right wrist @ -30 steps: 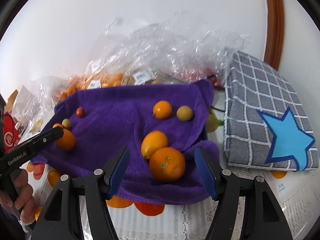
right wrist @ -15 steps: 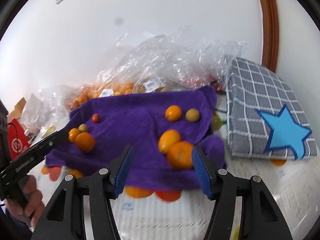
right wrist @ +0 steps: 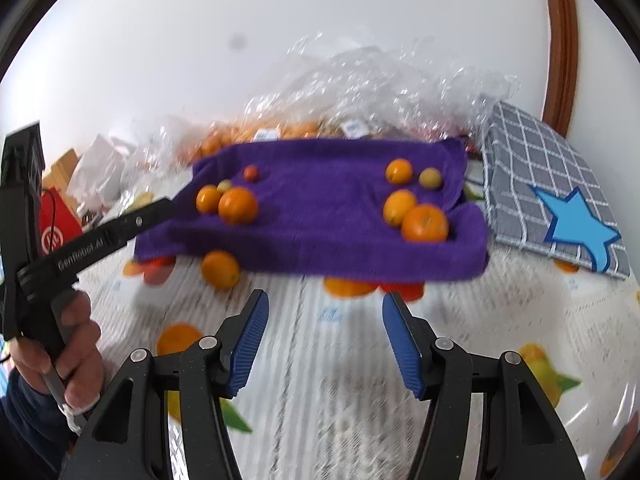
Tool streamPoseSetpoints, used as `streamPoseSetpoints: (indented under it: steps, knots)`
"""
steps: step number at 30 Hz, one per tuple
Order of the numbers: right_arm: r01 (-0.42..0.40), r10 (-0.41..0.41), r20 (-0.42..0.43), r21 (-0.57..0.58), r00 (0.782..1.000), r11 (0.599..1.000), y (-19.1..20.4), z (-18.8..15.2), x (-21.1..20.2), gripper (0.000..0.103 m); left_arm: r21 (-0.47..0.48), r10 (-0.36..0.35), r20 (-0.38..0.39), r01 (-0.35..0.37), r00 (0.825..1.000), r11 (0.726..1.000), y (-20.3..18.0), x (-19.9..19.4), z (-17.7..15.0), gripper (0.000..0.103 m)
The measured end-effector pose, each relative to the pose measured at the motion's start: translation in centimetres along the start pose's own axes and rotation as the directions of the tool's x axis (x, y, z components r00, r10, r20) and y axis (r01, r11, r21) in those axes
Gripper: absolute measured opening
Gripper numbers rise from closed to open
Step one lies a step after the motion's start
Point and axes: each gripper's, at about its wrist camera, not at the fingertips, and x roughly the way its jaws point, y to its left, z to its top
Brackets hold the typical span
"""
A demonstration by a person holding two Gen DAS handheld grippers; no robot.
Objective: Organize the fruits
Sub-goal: 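Open both grippers releasing the oranges on the towel and withdraw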
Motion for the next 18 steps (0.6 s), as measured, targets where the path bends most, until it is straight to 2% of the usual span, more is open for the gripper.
streamPoseSetpoints:
  steps: [6, 11, 18]
  knots:
    - [-0.08, 0.08, -0.051, -0.005, 0.995, 0.997, 2.1, -1.8, 0.4, 0.057, -0.005, 0.008, -0.043, -0.009, 0.999, 1.0, 0.9, -0.5, -0.6, 0.051]
    - [-0.186, 0.185, -0.076, -0.012, 0.98, 0.982, 4.3, -2.2, 0.9, 0.057, -0.027, 0.024, -0.05, -0.025, 0.998, 0.999, 1.9, -0.7, -0.6, 0.051]
    - [-0.225, 0.218, -0.11, -0.06, 0.97, 0.972, 6.7, -2.1, 2.2, 0.057, -0.049, 0.031, -0.067, -0.035, 0.997, 0.998, 2.5, -0.7, -0.4, 0.051]
